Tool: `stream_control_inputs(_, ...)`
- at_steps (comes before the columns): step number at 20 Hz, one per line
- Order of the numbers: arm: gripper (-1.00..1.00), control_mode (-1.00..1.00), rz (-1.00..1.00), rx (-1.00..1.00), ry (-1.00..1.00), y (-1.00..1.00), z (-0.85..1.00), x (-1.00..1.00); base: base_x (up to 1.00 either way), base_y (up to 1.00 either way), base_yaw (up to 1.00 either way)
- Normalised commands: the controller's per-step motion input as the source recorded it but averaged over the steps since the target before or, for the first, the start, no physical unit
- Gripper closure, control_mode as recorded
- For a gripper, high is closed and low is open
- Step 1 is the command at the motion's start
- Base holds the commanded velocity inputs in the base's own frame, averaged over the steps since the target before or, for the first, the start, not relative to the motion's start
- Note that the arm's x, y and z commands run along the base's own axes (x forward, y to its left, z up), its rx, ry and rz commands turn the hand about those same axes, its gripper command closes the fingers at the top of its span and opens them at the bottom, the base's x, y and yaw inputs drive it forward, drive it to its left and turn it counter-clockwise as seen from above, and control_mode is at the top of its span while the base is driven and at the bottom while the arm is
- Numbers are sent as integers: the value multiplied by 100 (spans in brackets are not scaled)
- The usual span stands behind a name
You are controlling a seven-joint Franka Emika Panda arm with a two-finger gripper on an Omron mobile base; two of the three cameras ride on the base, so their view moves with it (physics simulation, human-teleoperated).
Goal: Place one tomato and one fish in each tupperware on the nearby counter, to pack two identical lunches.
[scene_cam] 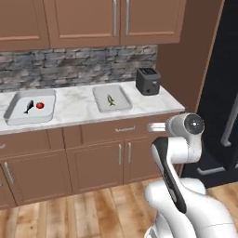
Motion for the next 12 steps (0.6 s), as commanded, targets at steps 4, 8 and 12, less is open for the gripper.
stream_control_inputs(4,-100,100,0,0,0,0,0,0,-88,-87,0)
stream_control_inputs(8,-100,100,0,0,0,0,0,0,-26,-100,0)
stream_control_inputs(12,-100,100,0,0,0,0,0,0,0,-100,0)
